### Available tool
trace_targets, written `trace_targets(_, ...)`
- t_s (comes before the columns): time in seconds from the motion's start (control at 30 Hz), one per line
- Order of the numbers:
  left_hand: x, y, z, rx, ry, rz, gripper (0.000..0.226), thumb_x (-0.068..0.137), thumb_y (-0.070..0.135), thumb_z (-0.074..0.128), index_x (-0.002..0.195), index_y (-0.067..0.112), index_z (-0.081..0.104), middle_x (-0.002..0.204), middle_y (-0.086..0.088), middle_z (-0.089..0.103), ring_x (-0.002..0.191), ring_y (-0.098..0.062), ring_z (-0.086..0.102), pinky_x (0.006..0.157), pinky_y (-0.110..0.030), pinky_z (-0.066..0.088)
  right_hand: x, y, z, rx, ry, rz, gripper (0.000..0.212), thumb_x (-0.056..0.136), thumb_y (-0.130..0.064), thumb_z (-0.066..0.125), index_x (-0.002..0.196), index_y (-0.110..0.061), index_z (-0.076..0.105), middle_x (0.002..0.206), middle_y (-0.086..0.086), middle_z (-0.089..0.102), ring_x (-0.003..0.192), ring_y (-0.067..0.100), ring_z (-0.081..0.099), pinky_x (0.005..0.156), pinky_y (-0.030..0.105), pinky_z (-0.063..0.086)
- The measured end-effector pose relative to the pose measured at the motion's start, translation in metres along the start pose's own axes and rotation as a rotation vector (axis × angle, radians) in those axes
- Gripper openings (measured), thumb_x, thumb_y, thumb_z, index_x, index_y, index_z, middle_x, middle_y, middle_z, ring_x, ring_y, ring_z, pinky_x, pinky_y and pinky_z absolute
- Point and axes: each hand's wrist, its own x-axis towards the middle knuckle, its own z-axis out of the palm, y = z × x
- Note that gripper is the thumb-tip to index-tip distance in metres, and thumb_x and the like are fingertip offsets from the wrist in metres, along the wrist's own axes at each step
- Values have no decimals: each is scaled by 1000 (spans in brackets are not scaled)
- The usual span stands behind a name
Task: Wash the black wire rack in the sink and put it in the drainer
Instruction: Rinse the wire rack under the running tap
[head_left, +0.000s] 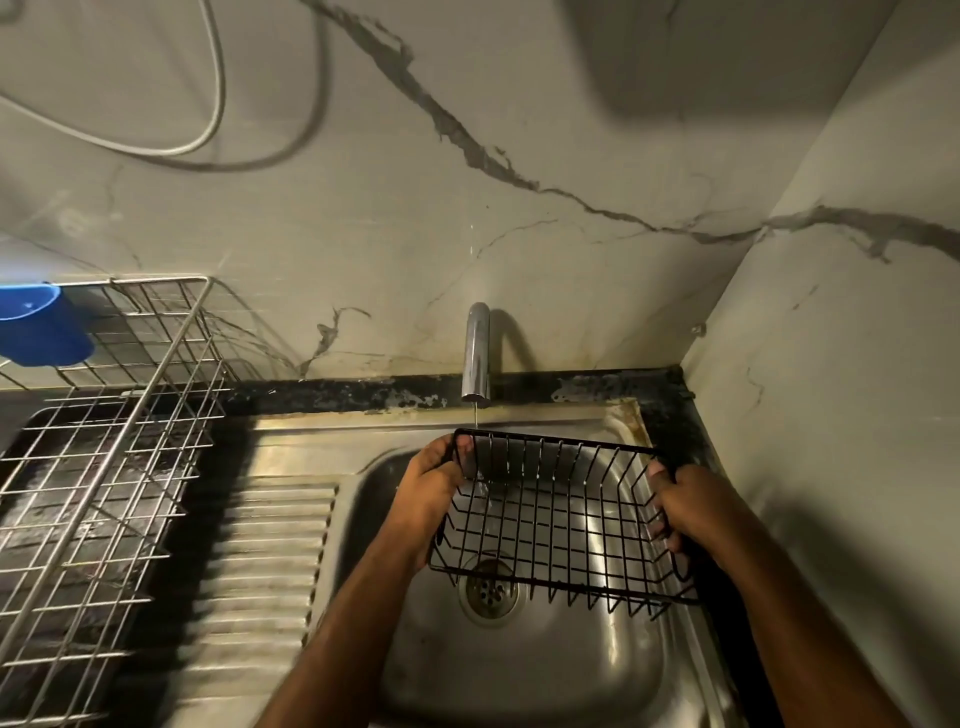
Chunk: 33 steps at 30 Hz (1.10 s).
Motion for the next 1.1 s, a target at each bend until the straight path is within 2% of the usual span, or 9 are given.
trace_targets(0.2, -2, 5, 6, -26, -23, 4, 31, 102, 11, 50, 109, 29, 75, 105, 9, 78, 114, -14, 66, 116, -50, 38, -3, 1, -5, -11, 17, 0, 54, 104, -46, 40, 88, 2, 59, 69, 21, 71, 35, 23, 53, 42, 24, 45)
trace_targets(0.33, -1, 6, 7, -70, -15, 8, 42, 102, 7, 50, 93, 36, 80, 100, 8, 79, 112, -17, 66, 117, -52, 37, -6, 0, -8, 4, 14, -29, 55, 104, -45, 40, 89, 4, 59, 74, 22, 71, 37, 23, 53, 43, 24, 45)
trace_targets(0.4, 0, 6, 7, -87, -19, 6, 47, 102, 7, 50, 91, 42, 80, 101, 7, 79, 115, -18, 66, 118, -51, 37, -6, 0, -8, -9, 20, -37, 55, 104, -46, 40, 88, 4, 59, 72, 21, 72, 38, 23, 55, 44, 26, 46)
trace_targets(0.53, 3, 2, 4, -94, -23, 11, 40, 102, 8, 50, 97, 35, 80, 103, 4, 79, 115, -19, 66, 118, -53, 36, -5, -1, -7, -32, 24, -38, 54, 103, -48, 39, 89, 1, 60, 71, 18, 72, 41, 25, 58, 46, 29, 50)
trace_targets(0.77, 5, -2, 1, -103, 2, 16, 39, 100, 6, 52, 98, 33, 80, 103, 4, 79, 116, -21, 66, 118, -53, 36, -5, -3, -5, -35, 28, -49, 52, 102, -49, 41, 90, -2, 59, 69, 16, 72, 43, 23, 58, 50, 34, 54)
trace_targets(1.1, 3, 1, 3, -124, 29, 15, 31, 101, 6, 52, 105, 26, 76, 103, 5, 79, 116, -20, 66, 117, -50, 39, 1, -2, -4, -47, 28, -66, 51, 102, -51, 38, 90, -5, 57, 70, 15, 73, 39, 21, 56, 48, 30, 50)
